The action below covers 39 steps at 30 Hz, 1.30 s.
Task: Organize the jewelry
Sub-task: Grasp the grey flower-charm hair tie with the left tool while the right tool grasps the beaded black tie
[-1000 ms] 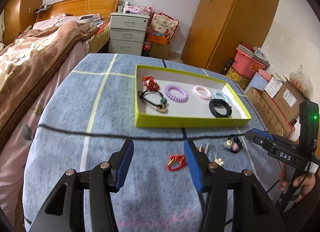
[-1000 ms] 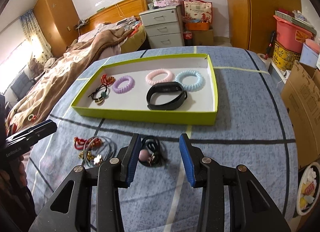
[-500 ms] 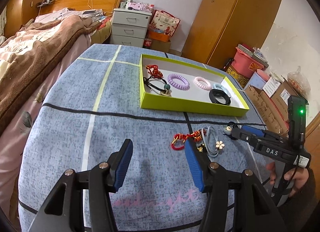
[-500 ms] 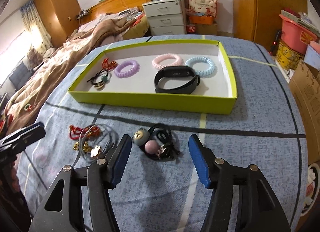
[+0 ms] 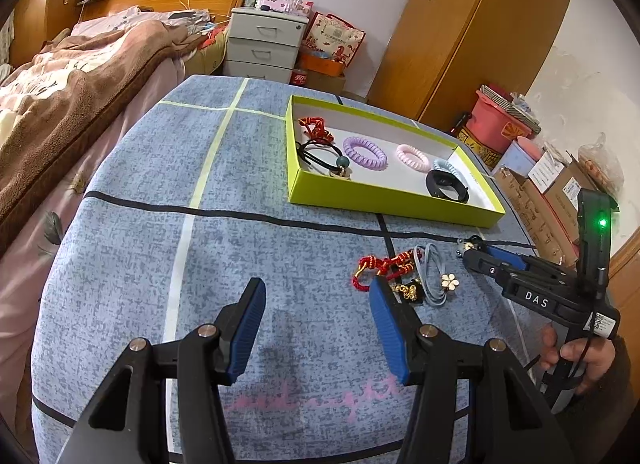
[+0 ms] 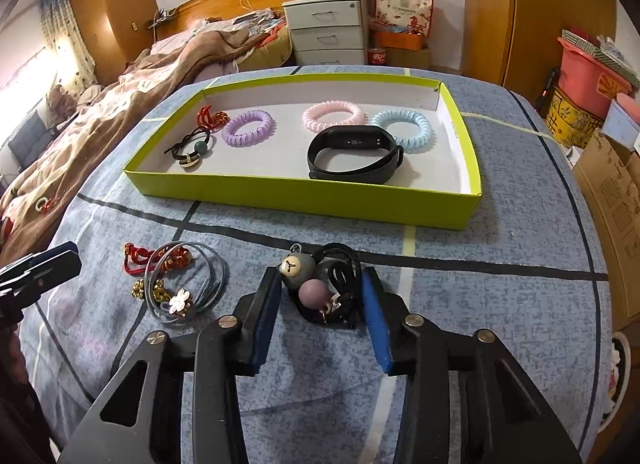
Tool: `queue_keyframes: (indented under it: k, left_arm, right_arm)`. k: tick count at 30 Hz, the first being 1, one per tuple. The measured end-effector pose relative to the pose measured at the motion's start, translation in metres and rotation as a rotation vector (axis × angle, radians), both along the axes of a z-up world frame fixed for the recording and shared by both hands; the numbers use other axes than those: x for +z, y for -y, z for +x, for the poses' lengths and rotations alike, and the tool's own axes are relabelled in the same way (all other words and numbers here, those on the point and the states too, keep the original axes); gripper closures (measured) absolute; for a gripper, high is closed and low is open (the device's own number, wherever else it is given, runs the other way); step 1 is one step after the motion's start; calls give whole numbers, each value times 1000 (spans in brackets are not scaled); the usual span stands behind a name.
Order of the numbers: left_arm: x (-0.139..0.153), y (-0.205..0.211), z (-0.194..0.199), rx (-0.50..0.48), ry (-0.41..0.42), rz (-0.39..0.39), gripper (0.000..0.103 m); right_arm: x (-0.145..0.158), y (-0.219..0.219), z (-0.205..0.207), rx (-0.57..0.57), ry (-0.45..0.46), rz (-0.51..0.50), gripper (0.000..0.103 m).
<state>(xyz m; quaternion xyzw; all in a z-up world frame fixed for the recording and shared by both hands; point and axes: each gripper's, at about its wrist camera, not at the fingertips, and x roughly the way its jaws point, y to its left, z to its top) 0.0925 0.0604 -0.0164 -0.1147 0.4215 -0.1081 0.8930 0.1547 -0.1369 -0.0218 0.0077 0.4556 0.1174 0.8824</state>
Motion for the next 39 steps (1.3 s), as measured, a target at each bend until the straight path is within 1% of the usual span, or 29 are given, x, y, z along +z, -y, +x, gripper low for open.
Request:
queue_keyframes:
  k: [1,3,4,8,9,16,21,24,29,31,32,33,35,38,39]
  left_arm:
    - [0,1,0,-1,0,1,47]
    - [0,2,0,-4,-2,2,47]
    - [0,4,1,-5,-4,4,47]
    - [1,9,-1,-13,-4,6,47]
    - [2,10,-1,-17,-4,8,47]
    - [7,37,-2,-74,8,25,47]
    - [9,68,1,-145,11,48,47]
    - [8,84,2,-183,11,45,47]
    - [6,110,6,-231,21,85,47]
    - [4,117,9,-236,21,108,48]
    - [3,121,10,-238,20,118,52]
    - [3,124,10,-242,20,127,53]
    - [4,130,9,-262,36,140,53]
    - [1,132,15,-262,18,130,59]
    - [-1,132,17,-259,14,135,59]
  right_arm:
    - [0,1,0,-1,2,2,73]
    - [0,3,-1,-7,2,8,81]
    - [0,5,-1,-8,1,22,83]
    - [1,10,-4,-25,8,48,85]
    - [2,11,-5,-30,12,53,88]
    - [12,23,-13,-55,42,88,87]
    - [13,33,-18,-61,47,110,87]
    - [15,39,-22,-66,55,124,87]
    - [17,49,-27,-77,59,138,87]
    - [16,53,-29,-82,54,144,87]
    - [16,55,-29,-85,53,147,87]
    - [16,57,-30,-89,54,151,87]
    - [16,59,-31,-88,54,157,87]
    - [16,60,-32,-88,57,167,87]
    - [16,61,-32,-88,57,169,87]
